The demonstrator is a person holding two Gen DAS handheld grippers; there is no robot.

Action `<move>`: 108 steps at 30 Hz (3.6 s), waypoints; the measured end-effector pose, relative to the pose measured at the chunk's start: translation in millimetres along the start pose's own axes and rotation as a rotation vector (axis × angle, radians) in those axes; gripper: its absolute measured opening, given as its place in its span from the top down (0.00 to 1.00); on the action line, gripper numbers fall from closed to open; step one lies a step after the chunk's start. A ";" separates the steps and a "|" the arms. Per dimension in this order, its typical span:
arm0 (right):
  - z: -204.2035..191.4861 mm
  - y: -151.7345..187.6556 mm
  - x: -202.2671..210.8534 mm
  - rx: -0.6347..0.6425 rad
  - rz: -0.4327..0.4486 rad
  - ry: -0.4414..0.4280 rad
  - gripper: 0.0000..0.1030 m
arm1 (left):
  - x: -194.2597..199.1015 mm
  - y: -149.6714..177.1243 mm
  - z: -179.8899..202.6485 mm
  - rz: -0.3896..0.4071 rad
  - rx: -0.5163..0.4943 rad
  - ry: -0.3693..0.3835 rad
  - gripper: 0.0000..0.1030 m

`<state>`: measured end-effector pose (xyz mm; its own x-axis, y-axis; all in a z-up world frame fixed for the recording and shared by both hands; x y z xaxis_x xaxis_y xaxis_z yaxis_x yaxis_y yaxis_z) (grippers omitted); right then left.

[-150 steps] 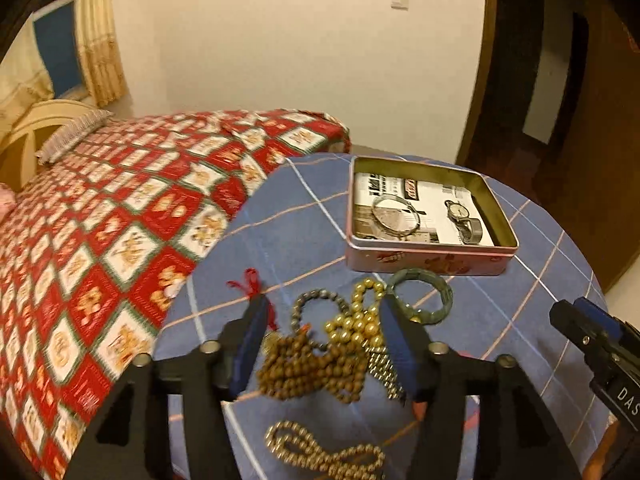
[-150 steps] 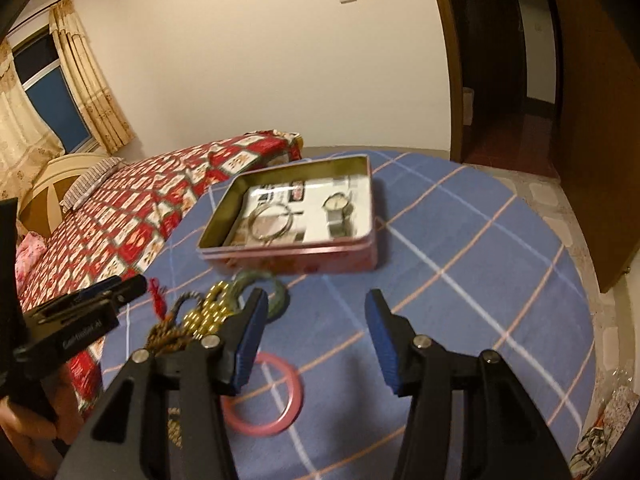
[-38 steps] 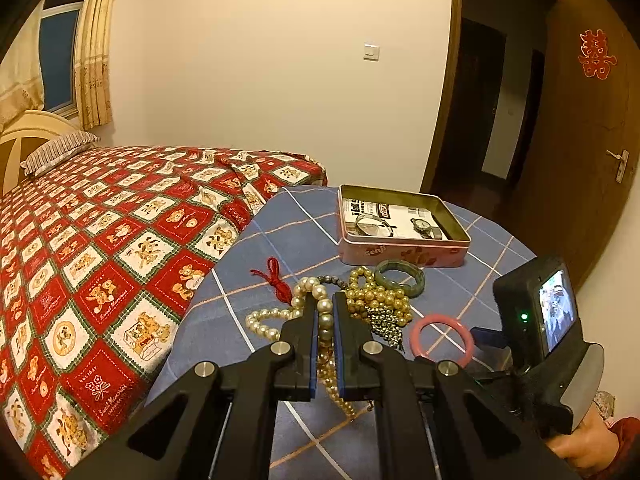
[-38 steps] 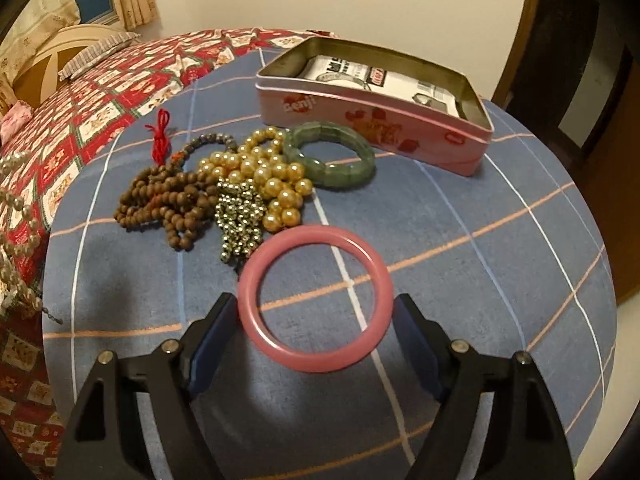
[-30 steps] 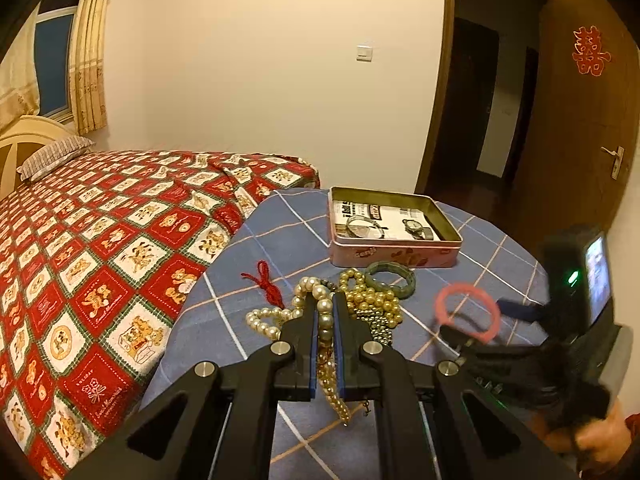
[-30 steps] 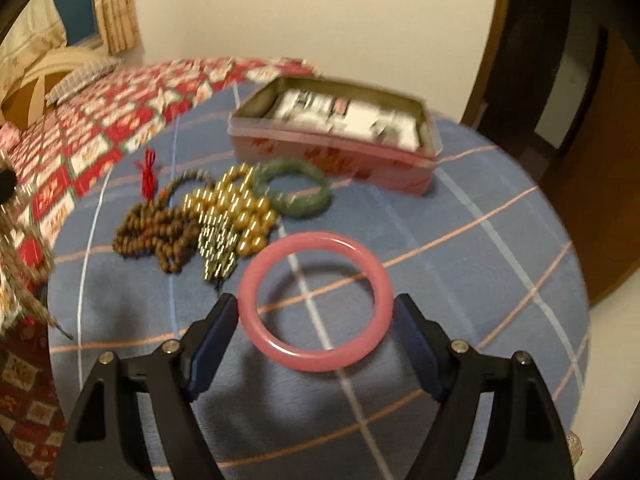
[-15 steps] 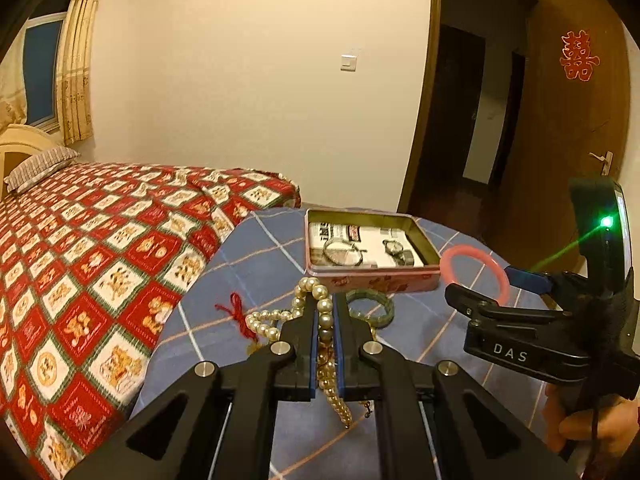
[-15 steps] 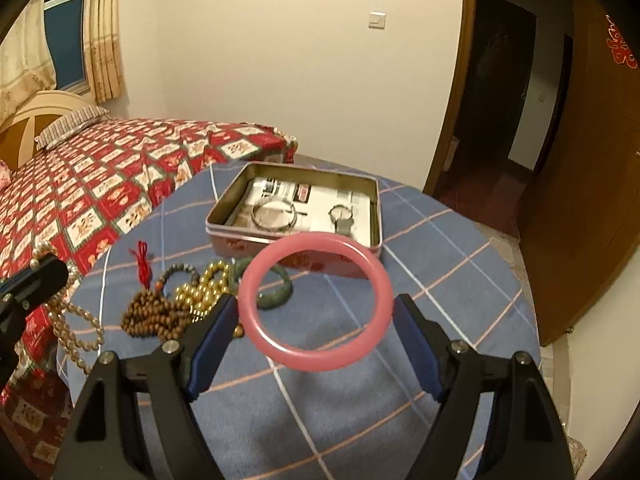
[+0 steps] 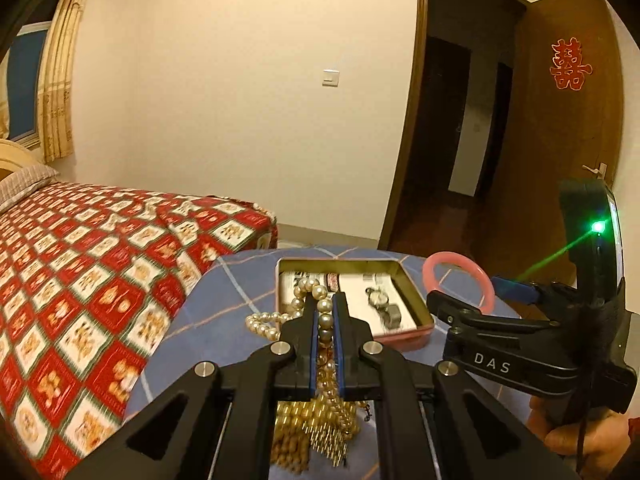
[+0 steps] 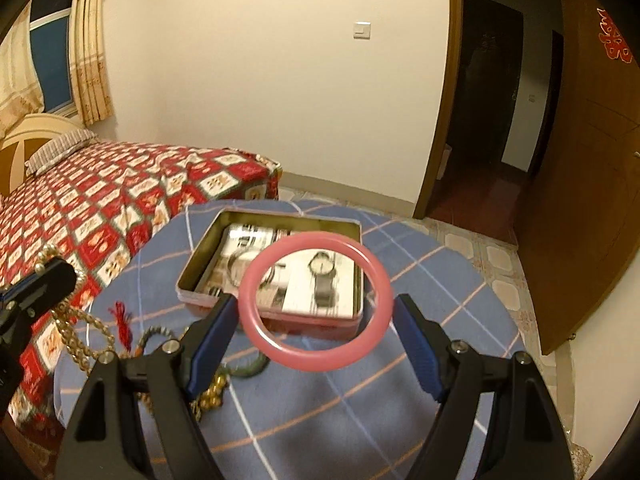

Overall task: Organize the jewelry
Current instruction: 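Carry pearls and pink bangle into the tin and open both tools, then withdraw both tools from the tin back over the remaining jewelry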

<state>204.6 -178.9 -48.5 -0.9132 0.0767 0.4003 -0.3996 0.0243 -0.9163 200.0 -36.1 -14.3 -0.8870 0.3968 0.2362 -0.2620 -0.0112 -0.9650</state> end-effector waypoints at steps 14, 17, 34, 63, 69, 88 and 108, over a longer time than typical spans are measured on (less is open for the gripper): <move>30.8 -4.5 -82.8 -0.119 -0.050 -0.029 0.21 | -118.0 10.8 6.5 -0.064 0.030 0.101 0.95; 32.0 -1.3 -97.4 -0.131 -0.071 -0.031 0.21 | -136.7 21.6 3.9 -0.101 0.040 0.104 0.95; 15.6 30.0 -130.1 -0.101 -0.178 -0.083 0.20 | -165.1 67.9 -19.6 -0.273 0.013 -0.033 0.90; -2.0 14.4 2.1 -0.039 -0.021 -0.024 0.03 | 14.5 26.8 -46.8 -0.037 0.038 -0.302 0.27; -5.8 28.7 21.0 -0.048 -0.034 -0.027 0.03 | 39.3 43.9 -45.9 -0.064 0.036 -0.313 0.27; -15.4 52.8 69.5 -0.058 -0.033 -0.029 0.03 | 89.4 65.1 -46.3 -0.070 0.026 -0.338 0.27; -21.1 75.1 70.5 -0.050 -0.062 -0.038 0.03 | 97.3 110.5 -89.7 -0.184 0.071 -0.399 0.27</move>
<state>111.8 -150.6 -89.2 -0.8893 0.0358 0.4559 -0.4523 0.0778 -0.8885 118.9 83.6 -108.2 -0.8969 0.0130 0.4421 -0.4422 -0.0419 -0.8959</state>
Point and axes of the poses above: each gripper's, at about its wrist camera, not at the fingertips, and x roughly against the way its jaws point, z to its right, y to its underside, the point moved 6 cm from there along -x, roughly the way its jaws point, and after that the axes turned 15 degrees about z, right-handed, at the moved point
